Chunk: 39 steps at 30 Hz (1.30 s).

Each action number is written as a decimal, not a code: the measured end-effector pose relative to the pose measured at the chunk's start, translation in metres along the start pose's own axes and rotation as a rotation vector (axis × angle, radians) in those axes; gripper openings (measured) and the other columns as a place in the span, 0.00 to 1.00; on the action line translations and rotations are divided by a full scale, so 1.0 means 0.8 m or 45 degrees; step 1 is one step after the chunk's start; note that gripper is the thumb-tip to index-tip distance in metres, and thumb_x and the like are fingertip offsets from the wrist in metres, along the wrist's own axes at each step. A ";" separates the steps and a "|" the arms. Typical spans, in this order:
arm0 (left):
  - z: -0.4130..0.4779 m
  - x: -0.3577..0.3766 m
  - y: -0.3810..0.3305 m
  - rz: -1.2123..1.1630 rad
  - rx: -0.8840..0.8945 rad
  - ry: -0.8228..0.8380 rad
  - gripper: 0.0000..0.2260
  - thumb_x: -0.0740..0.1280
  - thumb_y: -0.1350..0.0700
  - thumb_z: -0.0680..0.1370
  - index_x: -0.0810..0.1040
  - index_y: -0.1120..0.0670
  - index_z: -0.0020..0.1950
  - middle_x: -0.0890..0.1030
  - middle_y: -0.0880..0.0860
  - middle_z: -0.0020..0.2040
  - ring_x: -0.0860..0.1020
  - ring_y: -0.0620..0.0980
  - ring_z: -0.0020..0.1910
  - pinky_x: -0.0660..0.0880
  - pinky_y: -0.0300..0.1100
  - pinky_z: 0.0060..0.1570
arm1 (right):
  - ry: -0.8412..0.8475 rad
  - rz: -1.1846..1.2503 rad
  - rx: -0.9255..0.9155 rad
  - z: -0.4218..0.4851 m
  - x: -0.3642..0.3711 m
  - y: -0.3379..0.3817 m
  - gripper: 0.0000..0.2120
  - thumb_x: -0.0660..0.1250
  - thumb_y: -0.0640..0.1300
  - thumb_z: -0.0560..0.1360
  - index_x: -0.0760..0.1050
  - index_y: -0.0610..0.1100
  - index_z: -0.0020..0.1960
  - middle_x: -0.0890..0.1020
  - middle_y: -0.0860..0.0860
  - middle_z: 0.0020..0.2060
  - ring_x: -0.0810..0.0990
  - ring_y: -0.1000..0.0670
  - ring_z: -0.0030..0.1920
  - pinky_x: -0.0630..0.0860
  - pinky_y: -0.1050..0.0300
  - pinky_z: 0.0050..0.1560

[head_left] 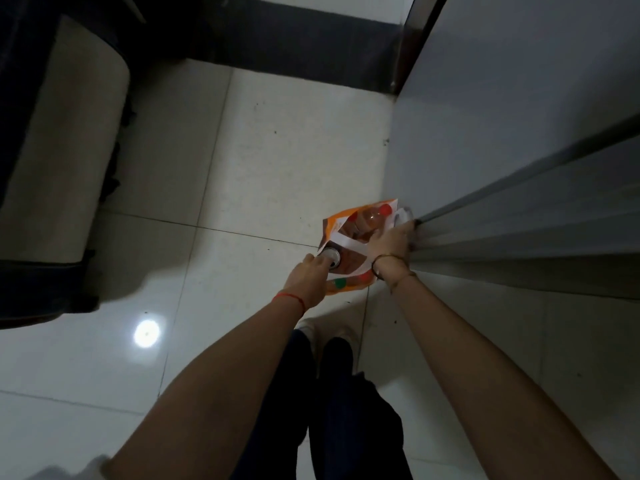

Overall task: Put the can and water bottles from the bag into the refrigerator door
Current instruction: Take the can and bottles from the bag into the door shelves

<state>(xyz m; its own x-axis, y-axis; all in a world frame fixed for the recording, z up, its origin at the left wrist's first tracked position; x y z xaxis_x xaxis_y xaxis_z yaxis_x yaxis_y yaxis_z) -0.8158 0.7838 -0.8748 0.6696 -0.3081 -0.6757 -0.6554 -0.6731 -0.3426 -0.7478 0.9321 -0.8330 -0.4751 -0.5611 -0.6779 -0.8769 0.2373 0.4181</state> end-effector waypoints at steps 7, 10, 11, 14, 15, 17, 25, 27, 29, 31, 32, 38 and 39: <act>0.032 0.030 0.016 0.396 0.003 0.112 0.20 0.66 0.58 0.77 0.71 0.54 0.70 0.78 0.55 0.63 0.70 0.57 0.64 0.71 0.48 0.58 | -0.050 -0.003 0.096 0.034 0.017 0.000 0.31 0.57 0.45 0.80 0.47 0.37 0.77 0.76 0.36 0.62 0.78 0.36 0.60 0.76 0.44 0.57; 0.036 0.022 0.021 0.199 -0.049 0.154 0.18 0.66 0.52 0.78 0.75 0.52 0.68 0.81 0.55 0.60 0.71 0.56 0.62 0.71 0.48 0.58 | 0.067 0.205 0.137 0.041 0.027 -0.006 0.20 0.54 0.48 0.78 0.63 0.41 0.67 0.84 0.36 0.48 0.85 0.37 0.44 0.82 0.40 0.46; 0.033 0.017 0.022 0.079 -0.088 0.169 0.19 0.66 0.48 0.78 0.76 0.52 0.67 0.82 0.56 0.59 0.72 0.57 0.62 0.72 0.48 0.58 | 0.114 0.264 0.160 0.037 0.023 -0.004 0.16 0.54 0.47 0.79 0.67 0.39 0.62 0.85 0.37 0.42 0.85 0.39 0.38 0.83 0.41 0.42; 0.020 -0.014 0.016 -0.304 -0.162 0.185 0.29 0.64 0.34 0.72 0.81 0.58 0.57 0.83 0.59 0.52 0.77 0.57 0.54 0.76 0.47 0.54 | 0.221 0.400 0.247 0.013 0.003 0.009 0.15 0.54 0.43 0.81 0.71 0.32 0.45 0.82 0.40 0.31 0.81 0.43 0.27 0.82 0.51 0.30; 0.015 -0.029 0.013 -0.490 -0.200 0.140 0.29 0.63 0.34 0.70 0.81 0.59 0.52 0.83 0.59 0.49 0.78 0.56 0.50 0.76 0.44 0.48 | 0.258 0.405 0.297 0.006 -0.001 0.009 0.17 0.54 0.43 0.82 0.69 0.34 0.40 0.81 0.40 0.30 0.80 0.44 0.26 0.80 0.54 0.27; 0.007 -0.059 0.012 -0.874 -0.308 0.013 0.22 0.68 0.39 0.73 0.81 0.59 0.50 0.83 0.57 0.48 0.78 0.53 0.48 0.74 0.40 0.43 | 0.295 0.420 0.319 -0.009 -0.011 0.011 0.17 0.54 0.43 0.82 0.68 0.37 0.38 0.80 0.40 0.31 0.80 0.44 0.27 0.81 0.52 0.28; -0.057 -0.103 0.007 -1.190 -0.515 0.000 0.12 0.66 0.54 0.76 0.81 0.61 0.53 0.79 0.56 0.51 0.75 0.53 0.52 0.71 0.41 0.45 | 0.450 0.143 0.281 -0.030 -0.034 -0.024 0.16 0.61 0.42 0.74 0.76 0.33 0.56 0.83 0.37 0.46 0.84 0.39 0.44 0.83 0.42 0.45; -0.070 -0.127 -0.002 -1.193 -0.475 -0.067 0.07 0.65 0.56 0.77 0.80 0.59 0.48 0.79 0.56 0.48 0.74 0.52 0.48 0.70 0.37 0.38 | 0.453 0.110 0.271 -0.074 -0.069 -0.003 0.10 0.60 0.41 0.77 0.76 0.36 0.52 0.81 0.39 0.44 0.81 0.42 0.38 0.82 0.53 0.34; -0.090 -0.157 -0.012 -1.180 -0.425 -0.125 0.07 0.65 0.56 0.78 0.79 0.58 0.46 0.79 0.56 0.46 0.74 0.51 0.46 0.70 0.36 0.36 | 0.448 0.111 0.264 -0.102 -0.095 0.010 0.05 0.62 0.40 0.77 0.74 0.39 0.50 0.78 0.41 0.43 0.78 0.46 0.34 0.76 0.64 0.25; -0.116 -0.185 -0.018 -1.158 -0.384 -0.175 0.11 0.63 0.55 0.79 0.80 0.61 0.46 0.81 0.58 0.46 0.75 0.52 0.45 0.72 0.39 0.39 | 0.454 0.100 0.229 -0.114 -0.110 0.018 0.08 0.63 0.42 0.71 0.76 0.39 0.47 0.81 0.42 0.46 0.82 0.41 0.43 0.82 0.60 0.39; -0.130 -0.200 -0.019 -1.138 -0.372 -0.221 0.13 0.62 0.54 0.79 0.81 0.62 0.47 0.82 0.60 0.46 0.76 0.52 0.44 0.72 0.42 0.41 | 0.477 0.081 0.213 -0.116 -0.116 0.017 0.11 0.63 0.44 0.66 0.77 0.39 0.44 0.83 0.40 0.47 0.83 0.39 0.46 0.83 0.50 0.47; -0.247 -0.306 -0.049 -0.976 -0.247 -0.552 0.20 0.59 0.49 0.80 0.83 0.63 0.44 0.84 0.64 0.42 0.80 0.58 0.37 0.77 0.48 0.39 | 0.603 0.097 0.153 -0.241 -0.206 0.073 0.07 0.60 0.39 0.77 0.72 0.37 0.42 0.75 0.42 0.31 0.79 0.45 0.24 0.81 0.55 0.27; -0.269 -0.326 -0.058 -0.947 -0.208 -0.584 0.21 0.58 0.48 0.79 0.83 0.62 0.43 0.83 0.63 0.40 0.80 0.59 0.36 0.77 0.48 0.37 | 0.608 0.105 0.139 -0.262 -0.222 0.080 0.08 0.60 0.39 0.77 0.72 0.36 0.42 0.74 0.43 0.29 0.77 0.46 0.22 0.80 0.56 0.26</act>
<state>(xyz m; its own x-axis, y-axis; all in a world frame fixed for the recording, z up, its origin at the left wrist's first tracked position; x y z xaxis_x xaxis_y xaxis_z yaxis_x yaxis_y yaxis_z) -0.8849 0.7504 -0.5424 0.6733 0.5230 -0.5226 -0.0253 -0.6901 -0.7232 -0.7040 0.8810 -0.5593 -0.4790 -0.8313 -0.2820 -0.8525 0.3638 0.3754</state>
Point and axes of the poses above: each hand's wrist, its own z-axis towards the middle knuckle, its own x-axis out of the palm, y = z × x, the point moved 4 cm from there along z, towards the middle knuckle
